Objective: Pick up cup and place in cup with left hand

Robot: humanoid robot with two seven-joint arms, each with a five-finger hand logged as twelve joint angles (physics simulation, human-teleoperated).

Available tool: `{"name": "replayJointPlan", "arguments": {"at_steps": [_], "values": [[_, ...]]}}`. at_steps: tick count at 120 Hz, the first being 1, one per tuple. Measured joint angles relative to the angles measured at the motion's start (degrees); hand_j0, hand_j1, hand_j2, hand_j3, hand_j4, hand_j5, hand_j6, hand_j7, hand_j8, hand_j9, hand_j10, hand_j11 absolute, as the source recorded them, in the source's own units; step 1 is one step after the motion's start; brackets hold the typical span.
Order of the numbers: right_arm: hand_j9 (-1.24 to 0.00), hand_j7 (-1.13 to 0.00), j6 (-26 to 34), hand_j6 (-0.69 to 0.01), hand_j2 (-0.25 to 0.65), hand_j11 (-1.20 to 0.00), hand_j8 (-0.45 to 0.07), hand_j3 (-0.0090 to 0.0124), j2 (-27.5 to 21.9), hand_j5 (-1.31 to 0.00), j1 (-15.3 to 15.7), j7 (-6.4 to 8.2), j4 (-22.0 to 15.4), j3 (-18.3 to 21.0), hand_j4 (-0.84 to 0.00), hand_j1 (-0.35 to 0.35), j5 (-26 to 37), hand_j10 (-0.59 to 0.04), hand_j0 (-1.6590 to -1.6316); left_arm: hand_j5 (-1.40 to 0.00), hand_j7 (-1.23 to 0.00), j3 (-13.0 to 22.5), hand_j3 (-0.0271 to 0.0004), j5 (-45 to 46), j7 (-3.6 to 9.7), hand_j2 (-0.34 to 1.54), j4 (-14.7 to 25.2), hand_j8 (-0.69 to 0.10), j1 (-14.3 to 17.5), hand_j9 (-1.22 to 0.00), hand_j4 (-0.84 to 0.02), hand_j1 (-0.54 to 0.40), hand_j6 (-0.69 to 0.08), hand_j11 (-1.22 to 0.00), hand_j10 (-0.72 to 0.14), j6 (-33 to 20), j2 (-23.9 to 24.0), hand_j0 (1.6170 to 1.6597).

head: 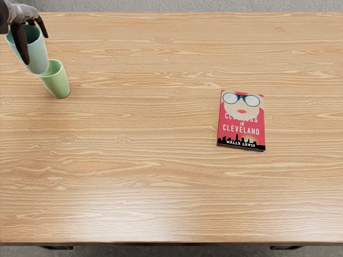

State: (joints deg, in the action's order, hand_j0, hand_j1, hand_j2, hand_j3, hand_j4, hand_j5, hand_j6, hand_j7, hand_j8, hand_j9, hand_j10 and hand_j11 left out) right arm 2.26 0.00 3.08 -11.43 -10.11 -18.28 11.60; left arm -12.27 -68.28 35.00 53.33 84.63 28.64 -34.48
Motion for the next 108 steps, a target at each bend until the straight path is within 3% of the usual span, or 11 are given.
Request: {"name": "replayJointPlan", "arguments": {"at_steps": [50, 88, 108], "values": [[-0.04, -0.04, -0.02, -0.032, -0.006, -0.04, -0.032, 0.0000, -0.04, -0.04, 0.01, 0.00, 0.00, 0.00, -0.032, -0.310, 0.00, -0.032, -1.6581, -0.53, -0.53, 4.87, 0.0000, -0.21, -0.02, 0.05, -4.28, -0.329, -0.94, -0.54, -0.417, -0.044, -0.394, -0.54, -0.404, -10.26, 4.58, 1.6557], [-0.04, -0.04, -0.03, -0.033, -0.006, -0.04, -0.032, 0.0000, -0.15, -0.04, 0.00, 0.00, 0.00, 0.00, -0.033, -0.310, 0.00, -0.032, -1.6581, -0.52, -0.52, 7.81, 0.0000, -0.23, -1.01, 0.05, -8.43, -0.344, -0.87, -0.54, -0.415, -0.038, -0.406, -0.54, -0.403, -11.86, 7.85, 1.6558], [-0.04, -0.04, -0.04, -0.033, -0.006, -0.04, -0.032, 0.0000, -0.24, -0.04, 0.00, 0.00, 0.00, 0.00, -0.032, -0.310, 0.00, -0.032, -1.6581, -0.52, -0.53, 8.87, 0.0000, -0.14, -3.19, 0.06, -12.09, -0.349, -0.35, -0.53, -0.410, -0.042, -0.410, -0.53, -0.398, -11.76, 9.87, 1.6559]]}}
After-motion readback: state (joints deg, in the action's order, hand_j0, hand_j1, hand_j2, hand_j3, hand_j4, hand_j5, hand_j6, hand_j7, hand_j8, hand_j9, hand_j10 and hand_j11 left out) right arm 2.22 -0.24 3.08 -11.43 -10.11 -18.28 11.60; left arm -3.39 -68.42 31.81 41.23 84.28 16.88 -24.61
